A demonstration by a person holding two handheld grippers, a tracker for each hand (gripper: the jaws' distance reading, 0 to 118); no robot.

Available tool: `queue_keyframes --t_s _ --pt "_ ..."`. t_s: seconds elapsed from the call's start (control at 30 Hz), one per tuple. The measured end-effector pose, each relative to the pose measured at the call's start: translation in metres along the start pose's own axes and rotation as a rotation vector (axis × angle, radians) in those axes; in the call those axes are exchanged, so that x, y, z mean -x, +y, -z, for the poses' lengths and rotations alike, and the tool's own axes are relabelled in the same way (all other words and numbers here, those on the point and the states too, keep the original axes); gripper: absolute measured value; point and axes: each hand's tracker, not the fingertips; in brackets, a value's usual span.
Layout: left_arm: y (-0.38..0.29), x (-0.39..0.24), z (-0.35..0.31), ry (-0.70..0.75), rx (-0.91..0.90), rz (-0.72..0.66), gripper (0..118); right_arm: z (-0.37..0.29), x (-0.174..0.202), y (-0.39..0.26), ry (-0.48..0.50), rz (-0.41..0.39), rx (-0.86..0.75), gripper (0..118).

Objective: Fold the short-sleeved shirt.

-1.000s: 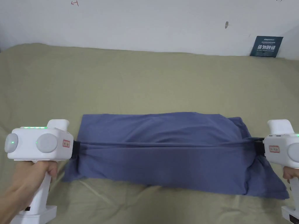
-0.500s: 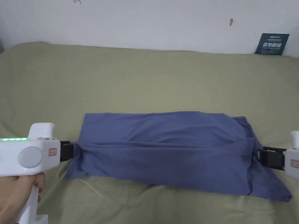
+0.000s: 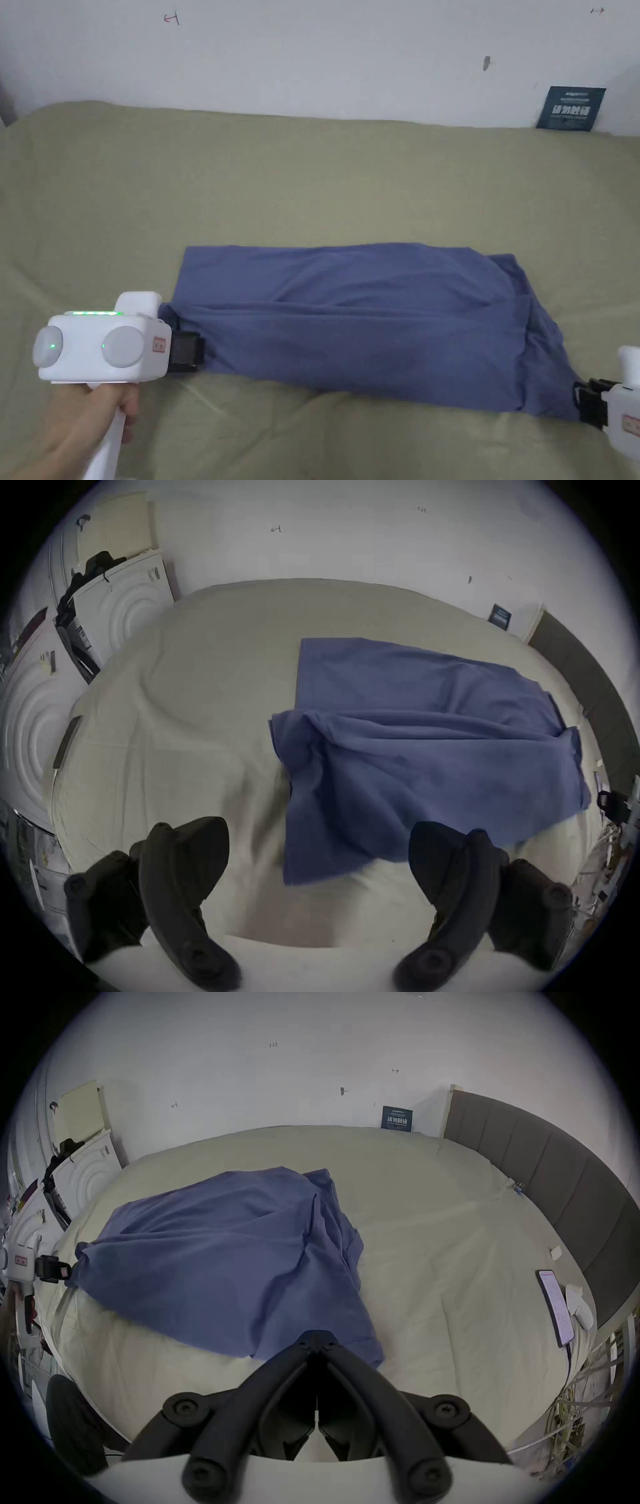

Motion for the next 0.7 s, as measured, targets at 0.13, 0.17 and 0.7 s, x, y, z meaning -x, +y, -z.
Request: queue_keyframes --t_s 0.13,0.17,0.7 --pt "-0.007 0.0 0.017 0.001 0.043 -0.011 90 0.011 -0.003 0.005 -0.003 0.003 0.018 0" --pt "-0.008 0.002 0.017 -0.006 0.046 -0.01 62 0.011 -0.002 0.005 -0.002 0.003 0.02 0" --pt "-0.012 -0.005 0.004 -0.095 0.011 -0.037 13 0.07 0.006 0.026 -0.033 -0.025 0.143 64"
